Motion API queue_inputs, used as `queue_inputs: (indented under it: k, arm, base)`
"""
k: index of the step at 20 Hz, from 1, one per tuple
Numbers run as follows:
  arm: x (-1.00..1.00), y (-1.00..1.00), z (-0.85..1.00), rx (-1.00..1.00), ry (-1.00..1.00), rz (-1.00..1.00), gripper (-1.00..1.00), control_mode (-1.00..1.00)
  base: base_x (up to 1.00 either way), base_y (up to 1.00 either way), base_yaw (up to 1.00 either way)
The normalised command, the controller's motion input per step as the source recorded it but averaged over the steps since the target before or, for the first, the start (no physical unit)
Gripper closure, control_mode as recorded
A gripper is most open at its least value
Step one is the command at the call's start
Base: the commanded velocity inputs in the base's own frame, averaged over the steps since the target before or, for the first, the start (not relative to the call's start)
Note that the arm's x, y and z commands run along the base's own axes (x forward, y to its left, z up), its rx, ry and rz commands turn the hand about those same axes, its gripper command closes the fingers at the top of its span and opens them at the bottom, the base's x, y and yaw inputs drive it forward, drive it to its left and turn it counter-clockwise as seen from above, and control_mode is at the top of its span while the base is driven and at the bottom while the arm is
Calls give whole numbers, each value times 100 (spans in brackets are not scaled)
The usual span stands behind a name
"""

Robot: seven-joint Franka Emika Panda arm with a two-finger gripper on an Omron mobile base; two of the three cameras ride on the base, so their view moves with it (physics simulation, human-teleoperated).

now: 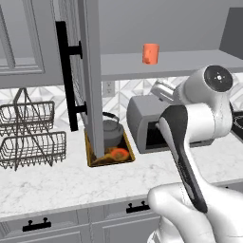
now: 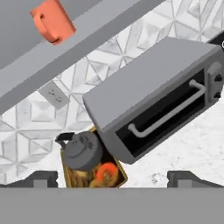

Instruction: Pick the kettle from the counter and place it on the tray. Then pick the mug from the cabinet and place it on the tray. Then close the cabinet doors.

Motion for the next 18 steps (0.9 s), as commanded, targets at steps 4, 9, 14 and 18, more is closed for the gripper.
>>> queue_inputs:
  k: [4, 9, 14, 18]
  arm:
    - [-12, -26, 50, -44, -13, 41, -100, -100]
    - [11, -19, 52, -21, -2, 29, -100, -100]
    - [27, -4, 56, -16, -11, 9, -100, -100]
    - [33, 8, 41, -16, -12, -3, -100, -100]
  base:
    - [0, 0, 0]
    - [0, 0, 0]
    - [0, 0, 0]
    - [0, 0, 0]
